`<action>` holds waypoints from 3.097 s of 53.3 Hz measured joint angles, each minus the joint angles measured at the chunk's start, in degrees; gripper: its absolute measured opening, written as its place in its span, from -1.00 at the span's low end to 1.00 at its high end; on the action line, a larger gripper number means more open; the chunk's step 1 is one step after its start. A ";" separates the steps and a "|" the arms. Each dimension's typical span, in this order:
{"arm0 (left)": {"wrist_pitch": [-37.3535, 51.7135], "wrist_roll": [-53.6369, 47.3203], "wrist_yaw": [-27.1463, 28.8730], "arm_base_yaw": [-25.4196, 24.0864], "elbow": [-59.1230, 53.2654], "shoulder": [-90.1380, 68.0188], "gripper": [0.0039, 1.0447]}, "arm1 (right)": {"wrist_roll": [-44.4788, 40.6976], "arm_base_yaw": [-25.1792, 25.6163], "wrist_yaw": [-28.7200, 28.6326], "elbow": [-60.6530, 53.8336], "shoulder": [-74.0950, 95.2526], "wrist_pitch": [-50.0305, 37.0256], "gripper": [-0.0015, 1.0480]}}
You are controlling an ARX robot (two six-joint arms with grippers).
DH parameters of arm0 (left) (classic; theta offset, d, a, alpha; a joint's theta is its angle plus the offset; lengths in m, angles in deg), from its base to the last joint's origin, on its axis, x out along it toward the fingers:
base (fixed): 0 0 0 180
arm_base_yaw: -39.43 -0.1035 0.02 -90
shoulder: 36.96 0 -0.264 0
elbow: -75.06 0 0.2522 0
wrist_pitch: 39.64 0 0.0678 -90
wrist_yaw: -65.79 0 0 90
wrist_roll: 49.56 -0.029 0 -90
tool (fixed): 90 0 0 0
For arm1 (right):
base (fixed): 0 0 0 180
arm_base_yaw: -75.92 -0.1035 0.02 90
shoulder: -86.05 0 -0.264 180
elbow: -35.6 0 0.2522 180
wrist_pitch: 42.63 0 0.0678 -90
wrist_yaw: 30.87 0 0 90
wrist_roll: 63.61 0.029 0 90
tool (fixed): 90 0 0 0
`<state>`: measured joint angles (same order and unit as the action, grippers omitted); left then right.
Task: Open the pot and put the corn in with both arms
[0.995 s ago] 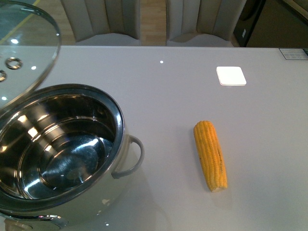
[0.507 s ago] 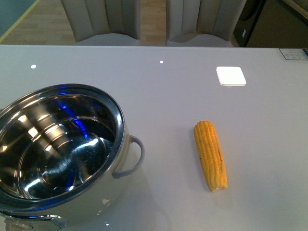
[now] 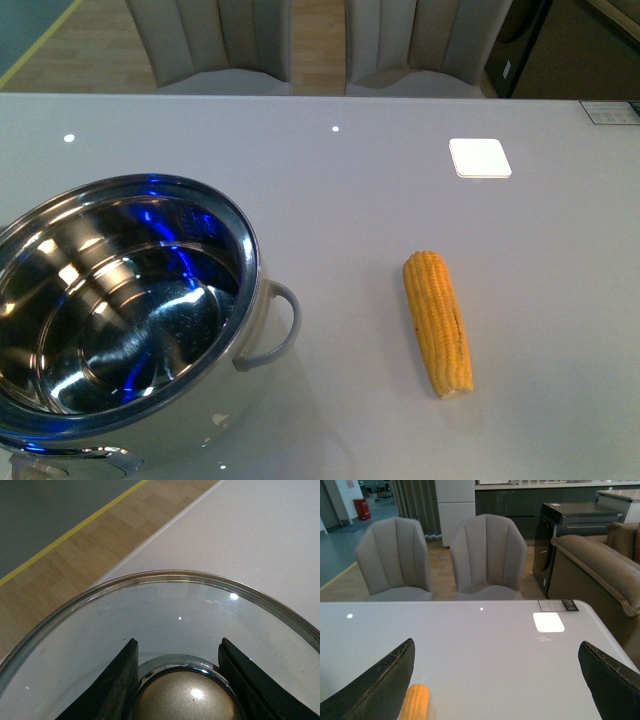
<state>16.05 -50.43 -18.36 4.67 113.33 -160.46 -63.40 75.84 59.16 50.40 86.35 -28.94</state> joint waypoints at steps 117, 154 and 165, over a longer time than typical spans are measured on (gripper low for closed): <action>6.60 3.69 -0.24 6.29 20.13 -16.09 0.86 | 0.00 -0.02 -0.02 0.00 0.00 0.00 0.83; 0.22 6.08 -19.34 3.32 -0.70 20.94 0.65 | 0.00 -0.02 0.00 0.00 0.00 0.00 0.83; 10.40 3.56 -29.92 7.32 -8.74 25.16 -0.09 | 0.00 0.00 -0.02 0.00 -0.02 0.00 0.83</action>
<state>26.45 -46.87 -48.29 11.99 104.59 -135.30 -63.40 75.84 59.14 50.40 86.33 -28.94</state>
